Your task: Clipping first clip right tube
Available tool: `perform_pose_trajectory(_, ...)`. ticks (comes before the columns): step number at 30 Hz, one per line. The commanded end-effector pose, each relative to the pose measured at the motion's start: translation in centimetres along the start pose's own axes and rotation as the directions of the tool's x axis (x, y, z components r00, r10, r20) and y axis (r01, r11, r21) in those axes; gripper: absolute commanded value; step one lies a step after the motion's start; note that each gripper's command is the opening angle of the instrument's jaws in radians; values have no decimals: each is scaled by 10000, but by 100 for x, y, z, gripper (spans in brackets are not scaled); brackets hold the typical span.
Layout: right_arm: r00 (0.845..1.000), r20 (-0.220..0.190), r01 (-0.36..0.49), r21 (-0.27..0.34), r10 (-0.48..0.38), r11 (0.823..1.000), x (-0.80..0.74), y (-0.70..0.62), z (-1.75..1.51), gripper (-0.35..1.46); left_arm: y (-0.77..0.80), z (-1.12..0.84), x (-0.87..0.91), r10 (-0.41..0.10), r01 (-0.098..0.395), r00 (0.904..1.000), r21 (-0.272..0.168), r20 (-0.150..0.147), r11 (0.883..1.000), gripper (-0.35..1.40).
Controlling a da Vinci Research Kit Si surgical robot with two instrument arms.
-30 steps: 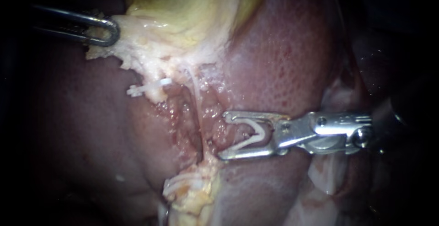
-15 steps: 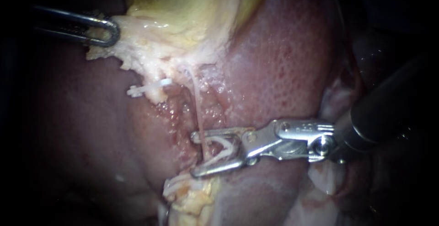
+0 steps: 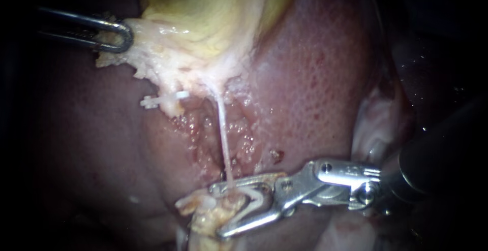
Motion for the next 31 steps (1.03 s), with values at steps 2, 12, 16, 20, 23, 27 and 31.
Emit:
perform_pose_trajectory(2, 9994, -14, -340, -20, 340, 9994, 0, 0, -1, 27, 0, 0, 0, 5, -5, 10000, -9, 5, 10000, -35)
perform_pose_trajectory(12, 9962, -41, -869, -7, 869, 9962, -1, -2, -5, -33, -1, 0, 0, 6, -6, 10000, -10, 5, 10000, -35)
perform_pose_trajectory(16, 9945, -51, -1046, -4, 1046, 9945, -1, -2, -6, -35, -1, 0, 0, 6, -6, 10000, -10, 5, 10000, -35)
perform_pose_trajectory(20, 9945, -96, -1047, -115, 1046, 9944, 0, -2, -6, -35, -2, 0, 0, 9, -9, 10000, -10, 6, 10000, -35)
perform_pose_trajectory(23, 9945, -97, -1048, -116, 1047, 9944, 0, -2, -6, -35, -2, 0, -1, 12, -12, 10000, -10, 6, 10000, -35)
perform_pose_trajectory(27, 9945, -98, -1048, -121, 1047, 9944, 0, -2, -5, -35, -3, 0, 0, 12, -12, 10000, -10, 6, 10000, -35)
perform_pose_trajectory(31, 9945, -98, -1047, -121, 1046, 9944, 0, -1, -5, -35, -4, 1, 0, 12, -12, 10000, -10, 6, 10000, -35)
